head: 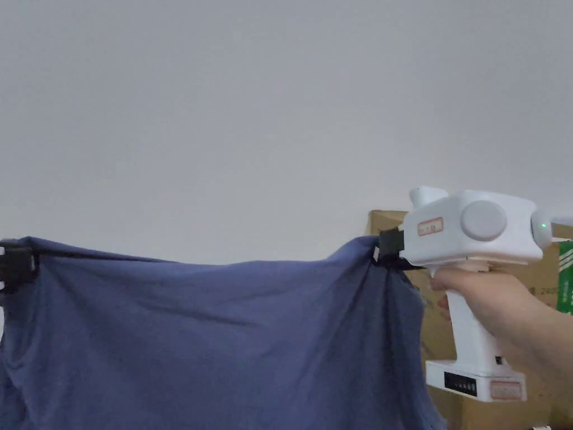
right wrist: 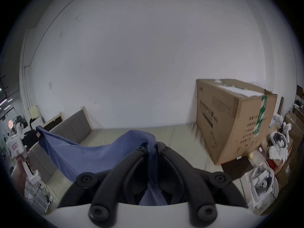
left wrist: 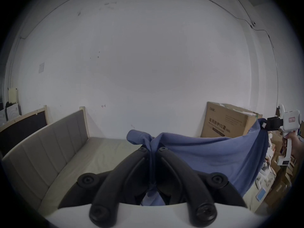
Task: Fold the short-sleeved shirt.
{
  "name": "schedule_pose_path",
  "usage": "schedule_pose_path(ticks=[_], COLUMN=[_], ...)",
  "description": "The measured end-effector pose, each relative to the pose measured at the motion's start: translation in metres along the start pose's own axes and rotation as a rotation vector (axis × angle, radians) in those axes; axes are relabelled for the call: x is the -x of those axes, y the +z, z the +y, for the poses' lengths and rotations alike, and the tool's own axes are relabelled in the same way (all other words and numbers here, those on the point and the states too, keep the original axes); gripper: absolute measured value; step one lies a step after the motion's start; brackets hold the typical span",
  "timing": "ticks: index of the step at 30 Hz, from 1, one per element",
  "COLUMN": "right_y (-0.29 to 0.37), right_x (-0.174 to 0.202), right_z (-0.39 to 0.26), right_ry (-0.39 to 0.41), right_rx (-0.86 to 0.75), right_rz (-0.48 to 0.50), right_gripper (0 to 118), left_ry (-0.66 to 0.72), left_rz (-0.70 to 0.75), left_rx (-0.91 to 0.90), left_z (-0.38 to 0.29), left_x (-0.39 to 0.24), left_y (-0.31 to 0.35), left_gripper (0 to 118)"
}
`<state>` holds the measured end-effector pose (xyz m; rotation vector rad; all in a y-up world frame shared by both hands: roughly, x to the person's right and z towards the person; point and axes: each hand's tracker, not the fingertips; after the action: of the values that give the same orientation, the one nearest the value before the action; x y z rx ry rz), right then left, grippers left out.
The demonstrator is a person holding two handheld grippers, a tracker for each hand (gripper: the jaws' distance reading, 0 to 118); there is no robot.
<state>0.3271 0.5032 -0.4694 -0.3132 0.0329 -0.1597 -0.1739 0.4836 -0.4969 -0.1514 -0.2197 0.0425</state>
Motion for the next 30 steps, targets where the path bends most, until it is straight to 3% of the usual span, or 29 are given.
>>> schedule_pose_path(ticks=[2,12,18,22,30], right_y=[-0.011,-0.067,-0.097,-0.126,-0.151], right_x=[0.005,0.035,0.043,0.026,-0.033], right_z=[0.018,0.092,0.085,0.013,-0.267], right_ry=[-0.003,0.158,0.235,0.244,-0.048], right_rx=[-0.024,-0.163,-0.188,-0.111,0.337], right_rz=[-0.002,-0.138,-0.170,-0.182,-0.167], right_gripper=[8,8,8,8,8], left_ry=[0.028,-0.025,-0.020,-0.021,0.045], left_rz=[0.020,0.107,0.131,0.096,-0.037], left_rx=[-0.025,-0.093,-0.056,0.033,0.494], left_z=[0.017,0.048,0.025,-0.035,-0.271], left_x=[-0.001,-0.009,-0.003,-0.006,-0.038], left_y=[-0.018,-0.095,-0.126,-0.136,-0.118], left_gripper=[5,5,5,5,5])
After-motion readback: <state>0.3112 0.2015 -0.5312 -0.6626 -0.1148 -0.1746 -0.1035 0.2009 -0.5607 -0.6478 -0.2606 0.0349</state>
